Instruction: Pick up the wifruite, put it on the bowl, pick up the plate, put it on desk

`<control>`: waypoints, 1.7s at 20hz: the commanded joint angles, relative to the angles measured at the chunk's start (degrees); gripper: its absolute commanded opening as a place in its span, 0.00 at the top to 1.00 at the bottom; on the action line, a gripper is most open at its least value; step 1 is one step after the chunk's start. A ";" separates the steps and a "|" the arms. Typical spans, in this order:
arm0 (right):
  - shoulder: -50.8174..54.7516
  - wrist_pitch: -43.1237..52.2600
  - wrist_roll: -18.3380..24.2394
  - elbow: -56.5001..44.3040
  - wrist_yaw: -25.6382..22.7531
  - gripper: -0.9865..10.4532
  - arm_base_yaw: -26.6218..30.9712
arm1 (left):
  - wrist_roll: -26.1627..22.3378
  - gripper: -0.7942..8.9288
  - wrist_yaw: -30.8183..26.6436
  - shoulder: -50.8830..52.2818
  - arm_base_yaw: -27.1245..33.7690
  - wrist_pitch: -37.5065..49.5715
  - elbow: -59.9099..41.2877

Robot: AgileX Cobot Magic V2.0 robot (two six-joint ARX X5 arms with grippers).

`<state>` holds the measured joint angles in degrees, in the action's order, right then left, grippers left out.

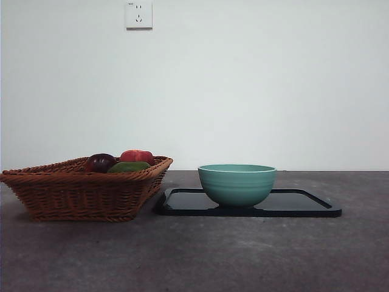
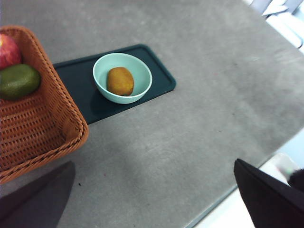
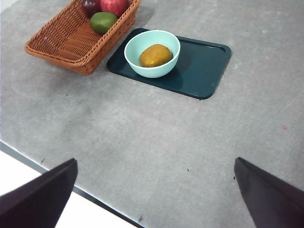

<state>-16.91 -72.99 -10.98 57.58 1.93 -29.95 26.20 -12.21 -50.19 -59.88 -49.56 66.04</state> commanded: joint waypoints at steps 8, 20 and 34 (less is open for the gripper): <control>-0.13 0.81 -0.63 0.26 0.13 0.43 -0.35 | -1.01 0.34 1.77 -28.65 6.21 -9.94 23.23; -0.13 0.76 -0.74 0.26 0.13 0.43 -0.28 | -9.73 0.34 6.88 -61.88 13.07 -17.31 51.30; -0.13 -0.09 -0.81 0.26 0.07 0.43 -0.28 | -14.23 0.34 7.41 -79.41 15.15 -7.15 59.84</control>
<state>-16.91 -73.19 -10.98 57.56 1.91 -29.95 12.80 -4.93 -127.94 -44.51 -57.12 123.70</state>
